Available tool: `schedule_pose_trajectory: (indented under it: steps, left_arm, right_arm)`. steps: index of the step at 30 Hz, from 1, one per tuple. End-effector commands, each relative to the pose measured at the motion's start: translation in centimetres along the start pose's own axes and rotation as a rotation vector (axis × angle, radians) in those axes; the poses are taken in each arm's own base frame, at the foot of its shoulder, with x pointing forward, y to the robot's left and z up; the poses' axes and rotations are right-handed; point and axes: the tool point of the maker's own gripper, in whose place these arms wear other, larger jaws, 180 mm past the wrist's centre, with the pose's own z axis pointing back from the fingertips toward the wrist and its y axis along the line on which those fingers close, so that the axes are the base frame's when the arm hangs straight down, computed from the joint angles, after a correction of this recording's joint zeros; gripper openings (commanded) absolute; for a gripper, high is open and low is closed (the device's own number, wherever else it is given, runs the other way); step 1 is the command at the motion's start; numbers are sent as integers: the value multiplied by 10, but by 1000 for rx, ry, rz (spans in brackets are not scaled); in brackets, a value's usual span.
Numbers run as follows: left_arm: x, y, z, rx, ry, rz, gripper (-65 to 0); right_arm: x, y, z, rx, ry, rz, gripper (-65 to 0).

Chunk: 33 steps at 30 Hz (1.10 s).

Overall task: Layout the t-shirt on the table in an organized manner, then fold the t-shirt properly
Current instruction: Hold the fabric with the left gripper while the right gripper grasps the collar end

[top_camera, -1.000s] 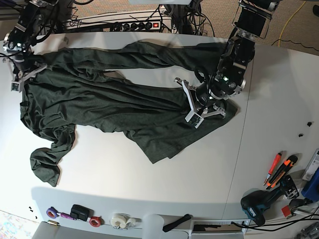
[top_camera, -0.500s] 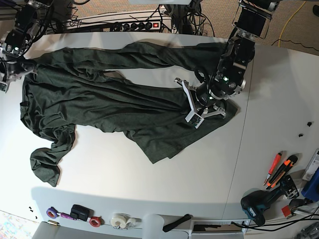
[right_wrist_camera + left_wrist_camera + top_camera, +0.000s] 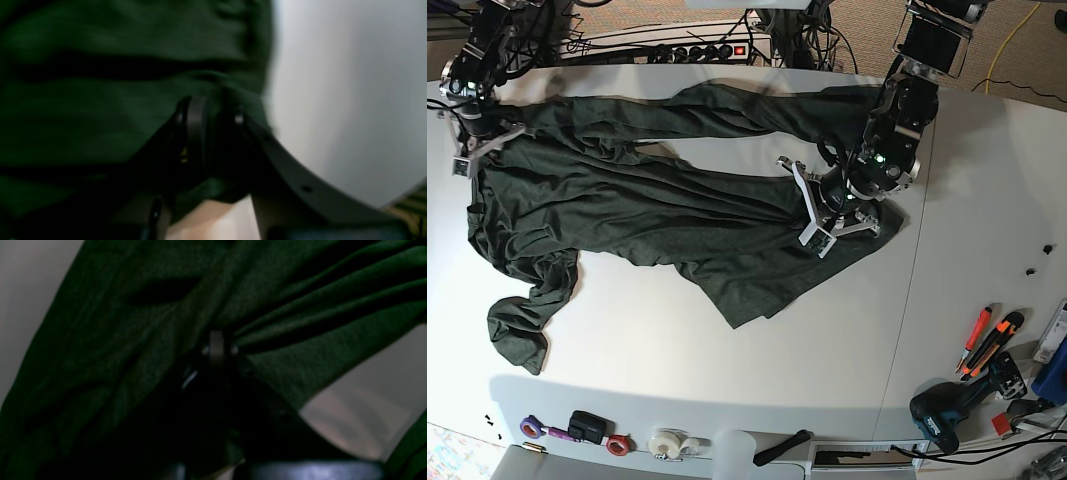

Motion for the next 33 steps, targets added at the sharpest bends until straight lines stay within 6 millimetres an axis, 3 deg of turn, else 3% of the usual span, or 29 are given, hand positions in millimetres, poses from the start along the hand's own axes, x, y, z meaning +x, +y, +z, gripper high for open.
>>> schedule_pose_trajectory:
  steps: [1,8,12,22,27,33]
  left_arm:
    - [-17,13,2,53,86,-21,-650]
    - [-17,13,2,52,85,-21,-650]
    - [-17,13,2,52,85,-21,-650]
    - [-17,13,2,52,86,-21,-650]
    - [-18,13,2,52,89,-21,-650]
    - [-18,13,2,53,89,-21,-650]
  right_arm:
    - [16,-18,1,-53,-51,11,-543]
    - [-3,-77,-13,-246,21,-39,-543]
    - [3,-95,-15,-293,23,-49,-543]
    - [44,-95,-4,-300,-81,-36,-543]
    - [53,-89,-2,-275,-107,-52,-543]
    - [79,-76,12,-235,-175,-34,-544]
